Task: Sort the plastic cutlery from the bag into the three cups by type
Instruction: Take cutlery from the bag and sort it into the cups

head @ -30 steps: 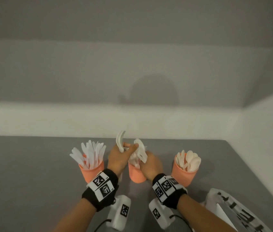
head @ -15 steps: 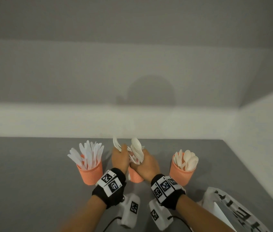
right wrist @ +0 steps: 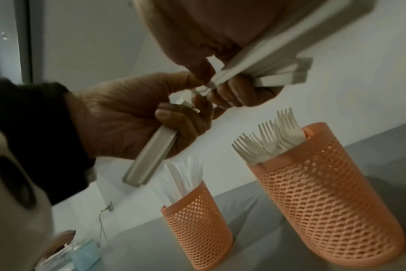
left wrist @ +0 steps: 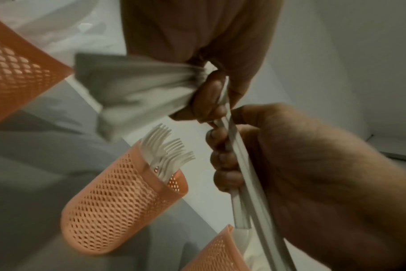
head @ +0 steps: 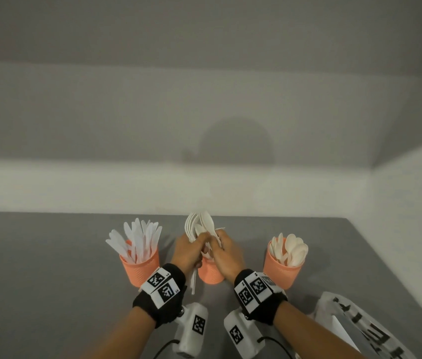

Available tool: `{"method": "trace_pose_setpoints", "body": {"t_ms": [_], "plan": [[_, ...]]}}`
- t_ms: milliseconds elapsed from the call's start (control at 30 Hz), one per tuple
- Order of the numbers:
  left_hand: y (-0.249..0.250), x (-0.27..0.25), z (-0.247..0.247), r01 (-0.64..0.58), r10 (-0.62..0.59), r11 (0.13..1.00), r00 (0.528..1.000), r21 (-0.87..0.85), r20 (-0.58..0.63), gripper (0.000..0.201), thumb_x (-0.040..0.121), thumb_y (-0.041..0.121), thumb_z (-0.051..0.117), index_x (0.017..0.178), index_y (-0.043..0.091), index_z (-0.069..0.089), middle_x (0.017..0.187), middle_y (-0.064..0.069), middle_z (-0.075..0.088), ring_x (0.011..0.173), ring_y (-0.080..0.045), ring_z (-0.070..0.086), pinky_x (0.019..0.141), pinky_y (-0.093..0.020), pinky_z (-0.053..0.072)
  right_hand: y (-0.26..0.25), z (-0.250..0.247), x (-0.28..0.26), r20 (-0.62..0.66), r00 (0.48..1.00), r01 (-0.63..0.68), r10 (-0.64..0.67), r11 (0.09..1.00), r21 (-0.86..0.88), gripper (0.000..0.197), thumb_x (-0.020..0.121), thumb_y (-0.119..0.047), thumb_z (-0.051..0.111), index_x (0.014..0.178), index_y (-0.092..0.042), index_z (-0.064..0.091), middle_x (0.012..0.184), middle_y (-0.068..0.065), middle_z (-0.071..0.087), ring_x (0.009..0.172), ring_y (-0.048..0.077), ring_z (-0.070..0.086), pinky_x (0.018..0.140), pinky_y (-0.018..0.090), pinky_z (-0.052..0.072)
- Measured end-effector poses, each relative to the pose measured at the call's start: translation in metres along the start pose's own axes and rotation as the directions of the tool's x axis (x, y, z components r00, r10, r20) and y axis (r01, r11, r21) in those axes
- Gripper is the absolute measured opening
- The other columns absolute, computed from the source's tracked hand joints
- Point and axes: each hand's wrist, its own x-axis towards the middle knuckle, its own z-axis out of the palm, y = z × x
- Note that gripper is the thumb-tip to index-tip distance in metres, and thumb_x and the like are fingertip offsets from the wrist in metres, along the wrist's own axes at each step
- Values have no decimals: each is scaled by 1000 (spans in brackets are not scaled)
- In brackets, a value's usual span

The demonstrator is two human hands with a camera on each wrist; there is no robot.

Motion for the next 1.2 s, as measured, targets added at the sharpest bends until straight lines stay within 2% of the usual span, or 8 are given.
{"method": "trace_pose_setpoints", "body": {"t_ms": [200, 300, 467, 633, 800, 967, 1067, 1200], "plan": [[-4, 16, 0, -9, 23, 997, 980, 73, -198, 28, 90, 7, 40, 63, 10, 46, 56, -6, 46, 43, -17, 38, 44, -22, 30, 4, -5, -5, 90, 995, 38, -38, 999, 4, 25, 99, -21, 37, 107, -13, 58, 71, 2, 62, 58, 17, 57, 65, 29, 48], [1, 18, 1, -3, 6, 1000, 989, 17, -148, 28, 94, 15, 36, 69, 8, 48, 59, -7, 45, 39, -12, 36, 40, -21, 29, 1, -12, -8, 150, 989, 15, -16, 1000, 10, 27, 99, -18, 37, 112, -12, 59, 72, 2, 60, 47, 4, 52, 54, 17, 46], [8, 13, 6, -19, 21, 999, 998, 38, -63, 45, 92, 45, 46, 61, 12, 46, 49, 1, 44, 35, -10, 35, 39, -19, 28, -1, -27, -12, 185, 982, 46, -43, 999, -15, 30, 98, -16, 39, 122, -14, 57, 77, 1, 61, 71, 23, 59, 75, 36, 51], [6, 16, 19, -179, 216, 944, 971, 276, -107, 23, 88, 18, 56, 65, 13, 55, 63, -4, 59, 65, -25, 57, 62, -33, 45, -1, -41, -21, 231, 973, 35, -31, 999, -16, 34, 95, -11, 43, 129, -11, 49, 103, 10, 63, 88, 19, 59, 84, 34, 49], [9, 6, 57, -374, 396, 870, 918, 320, -1, 13, 87, 19, 56, 85, 7, 62, 74, -2, 64, 71, -16, 60, 59, -19, 41, -12, -64, -13, 150, 988, -68, 46, 987, 144, 44, 89, 3, 48, 131, -6, 40, 118, 8, 58, 114, 25, 55, 95, 33, 46], [24, -2, 82, -272, 271, 962, 959, 1, 77, 24, 90, 33, 57, 80, 11, 56, 51, 5, 48, 41, -4, 48, 47, -17, 39, -5, -96, 0, 48, 996, -92, 82, 951, 296, 40, 74, 10, 45, 110, -6, 53, 92, 24, 58, 74, 33, 56, 58, 28, 41], [31, 9, 74, -210, 207, 968, 978, -136, -38, 33, 93, 35, 51, 70, 12, 54, 48, -2, 39, 42, -13, 40, 51, -25, 39, 8, -126, 13, -157, 965, -109, 211, 862, 494, 40, 71, 22, 37, 90, -11, 47, 76, 6, 45, 63, 15, 42, 56, 23, 37], [34, 29, 63, -272, 231, 949, 943, -159, -239, 44, 93, 37, 51, 55, 14, 46, 44, 1, 43, 42, -13, 43, 50, -23, 43, 22, -156, 19, -302, 928, -28, 216, 851, 524, 45, 77, 25, 28, 81, -18, 42, 72, 5, 43, 67, 16, 45, 71, 24, 43]]}}
